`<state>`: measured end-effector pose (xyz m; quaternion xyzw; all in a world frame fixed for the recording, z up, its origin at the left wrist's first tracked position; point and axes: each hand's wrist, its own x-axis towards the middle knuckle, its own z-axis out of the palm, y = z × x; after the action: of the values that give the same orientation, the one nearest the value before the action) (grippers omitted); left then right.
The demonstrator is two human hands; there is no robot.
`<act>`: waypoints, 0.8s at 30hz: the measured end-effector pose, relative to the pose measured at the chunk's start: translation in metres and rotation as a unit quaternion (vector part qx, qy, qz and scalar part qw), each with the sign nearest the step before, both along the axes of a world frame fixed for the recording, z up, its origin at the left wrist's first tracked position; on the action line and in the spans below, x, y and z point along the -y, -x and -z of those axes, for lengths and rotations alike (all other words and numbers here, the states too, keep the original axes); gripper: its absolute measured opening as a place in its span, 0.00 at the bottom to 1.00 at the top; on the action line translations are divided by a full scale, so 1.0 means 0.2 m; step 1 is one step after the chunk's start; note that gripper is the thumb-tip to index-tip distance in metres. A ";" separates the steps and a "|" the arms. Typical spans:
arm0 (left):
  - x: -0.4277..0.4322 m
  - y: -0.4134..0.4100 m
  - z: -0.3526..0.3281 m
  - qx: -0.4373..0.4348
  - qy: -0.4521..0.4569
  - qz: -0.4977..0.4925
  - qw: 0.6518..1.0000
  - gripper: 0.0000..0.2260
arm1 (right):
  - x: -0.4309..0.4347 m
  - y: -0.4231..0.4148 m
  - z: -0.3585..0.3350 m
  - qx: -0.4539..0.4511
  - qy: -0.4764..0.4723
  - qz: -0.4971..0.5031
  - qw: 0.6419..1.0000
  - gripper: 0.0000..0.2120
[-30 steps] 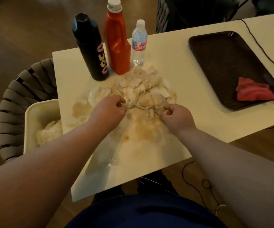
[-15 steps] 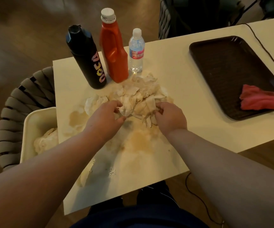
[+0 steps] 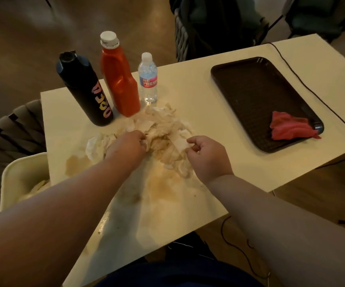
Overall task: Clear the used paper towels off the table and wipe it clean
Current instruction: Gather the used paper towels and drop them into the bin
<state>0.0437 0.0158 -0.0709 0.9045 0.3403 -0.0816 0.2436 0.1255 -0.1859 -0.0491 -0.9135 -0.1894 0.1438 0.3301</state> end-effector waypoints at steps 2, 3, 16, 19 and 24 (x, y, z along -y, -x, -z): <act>0.00 0.00 0.00 0.019 -0.001 -0.005 1.000 0.09 | 0.02 -0.01 0.00 -0.005 0.008 -0.002 1.000 0.14; 0.00 0.00 -0.01 0.029 0.000 -0.011 1.000 0.08 | 0.03 -0.01 0.01 -0.007 0.014 -0.003 1.000 0.14; -0.17 0.28 -0.38 0.187 0.000 -0.091 0.978 0.08 | -0.15 0.08 -0.15 -0.002 -0.042 -0.018 0.999 0.10; -0.24 0.39 -0.46 0.211 -0.018 -0.104 0.972 0.06 | -0.25 0.12 -0.24 0.005 -0.081 -0.033 0.996 0.08; -0.33 0.57 -0.53 0.227 -0.041 -0.134 0.964 0.08 | -0.41 0.20 -0.32 0.008 -0.120 -0.068 0.990 0.06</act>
<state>-0.0704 0.0824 0.0356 0.8546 0.3973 0.1732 0.2861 0.0854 -0.1040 0.0152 -0.8533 -0.2696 0.1348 0.4255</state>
